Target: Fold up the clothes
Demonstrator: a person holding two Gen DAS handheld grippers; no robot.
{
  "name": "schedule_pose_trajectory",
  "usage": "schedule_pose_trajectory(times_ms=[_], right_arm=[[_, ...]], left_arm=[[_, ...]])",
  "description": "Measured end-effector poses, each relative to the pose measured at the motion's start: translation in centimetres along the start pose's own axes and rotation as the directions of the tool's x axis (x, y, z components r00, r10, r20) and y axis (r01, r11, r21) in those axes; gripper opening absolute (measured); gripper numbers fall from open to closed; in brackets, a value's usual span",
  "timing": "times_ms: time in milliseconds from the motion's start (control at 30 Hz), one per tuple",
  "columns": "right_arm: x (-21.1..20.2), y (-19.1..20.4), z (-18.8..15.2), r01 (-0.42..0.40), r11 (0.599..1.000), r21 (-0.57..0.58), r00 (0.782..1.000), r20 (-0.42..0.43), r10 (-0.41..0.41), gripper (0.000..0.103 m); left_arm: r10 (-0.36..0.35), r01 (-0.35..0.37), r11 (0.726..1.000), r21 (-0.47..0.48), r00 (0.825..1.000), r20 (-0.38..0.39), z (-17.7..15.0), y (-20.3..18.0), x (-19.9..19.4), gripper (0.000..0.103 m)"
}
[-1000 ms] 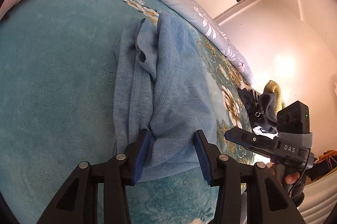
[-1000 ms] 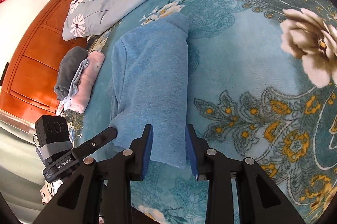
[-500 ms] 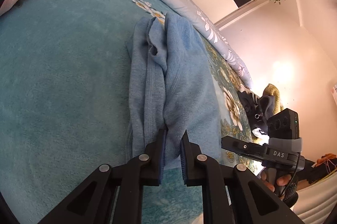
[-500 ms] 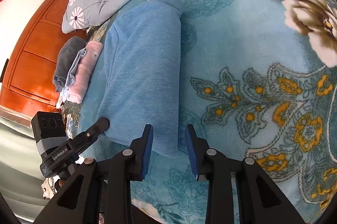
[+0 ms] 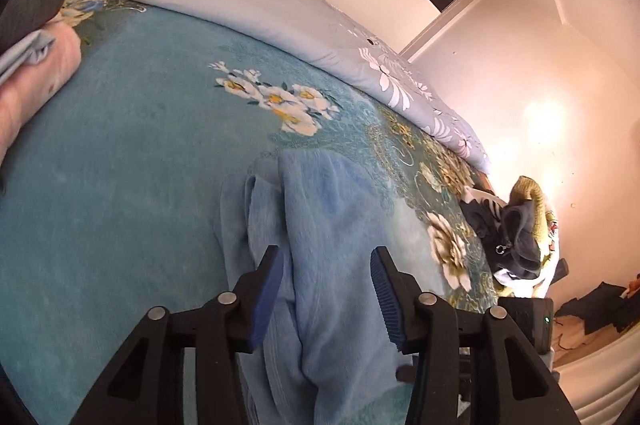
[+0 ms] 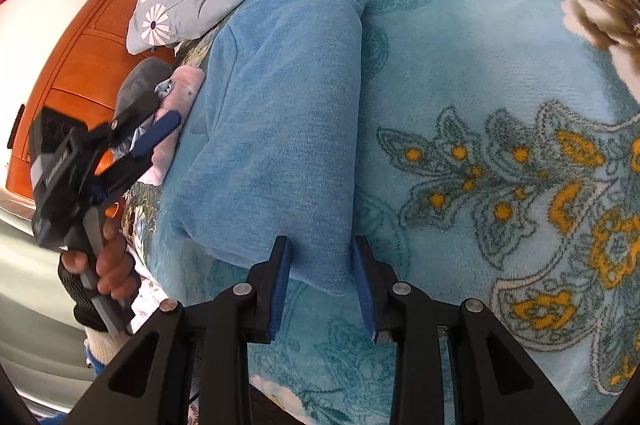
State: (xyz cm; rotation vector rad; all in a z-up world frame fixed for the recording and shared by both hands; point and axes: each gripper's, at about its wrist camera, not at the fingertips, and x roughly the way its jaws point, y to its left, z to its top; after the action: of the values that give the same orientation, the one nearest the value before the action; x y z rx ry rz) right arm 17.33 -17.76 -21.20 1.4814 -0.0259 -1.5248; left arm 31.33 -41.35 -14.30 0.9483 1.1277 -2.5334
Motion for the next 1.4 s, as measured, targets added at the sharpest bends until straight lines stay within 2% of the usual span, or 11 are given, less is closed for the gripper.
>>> schedule_pose_trajectory(times_ms=[100,267,333,400,633,867,1033,1100,1167,1300,1400], right_arm=[[0.1,-0.3,0.0,-0.012,1.000,0.006,1.000,0.001,0.012,0.032],[0.2,-0.6,0.0,-0.027,1.000,0.007,1.000,-0.002,0.027,0.032],[0.2,-0.7,0.0,-0.029,1.000,0.007,1.000,-0.004,0.029,0.032],[0.2,-0.7,-0.1,-0.029,1.000,0.006,1.000,-0.003,0.029,0.032],[0.1,-0.9,-0.6,-0.036,0.999,0.008,0.999,-0.003,0.036,0.032],[0.1,-1.1,-1.0,-0.043,0.999,0.014,0.999,-0.003,0.043,0.035],[0.2,-0.9,-1.0,-0.034,0.999,0.012,0.999,-0.003,0.034,0.035],[0.6,-0.5,-0.8,-0.035,0.999,0.014,0.999,-0.001,0.035,0.035],[0.9,-0.2,-0.7,-0.038,0.999,0.014,0.999,0.002,0.038,0.035],[1.2,-0.2,-0.7,-0.053,0.999,0.014,0.999,0.007,0.053,0.035],[1.3,-0.3,-0.8,-0.079,0.997,0.027,0.997,0.020,0.078,0.035]], left_arm=[[0.040,-0.041,0.999,-0.012,0.998,-0.038,1.4,0.8,2.4,0.050],[0.000,-0.002,1.000,-0.031,0.999,-0.051,1.2,1.3,3.8,0.047],[-0.001,0.001,1.000,-0.016,0.999,-0.040,1.0,0.9,3.7,0.033],[-0.001,0.001,1.000,0.003,1.000,-0.029,1.0,0.6,3.5,0.006],[-0.035,0.035,0.999,-0.022,0.999,-0.003,1.5,2.3,1.7,0.006],[-0.016,0.011,0.995,-0.102,0.999,-0.044,0.2,6.1,2.9,0.006],[-0.058,0.053,0.993,-0.102,0.997,-0.043,0.4,6.2,2.4,0.017],[-0.046,0.042,0.994,-0.096,0.998,-0.035,0.8,6.3,2.0,0.049],[-0.025,0.022,0.995,-0.095,0.999,-0.026,1.3,6.7,2.0,0.062],[-0.081,0.069,0.988,-0.140,0.994,-0.076,2.2,7.5,3.8,0.068],[-0.060,0.044,0.990,-0.132,0.991,-0.117,2.4,7.3,5.6,0.068]])
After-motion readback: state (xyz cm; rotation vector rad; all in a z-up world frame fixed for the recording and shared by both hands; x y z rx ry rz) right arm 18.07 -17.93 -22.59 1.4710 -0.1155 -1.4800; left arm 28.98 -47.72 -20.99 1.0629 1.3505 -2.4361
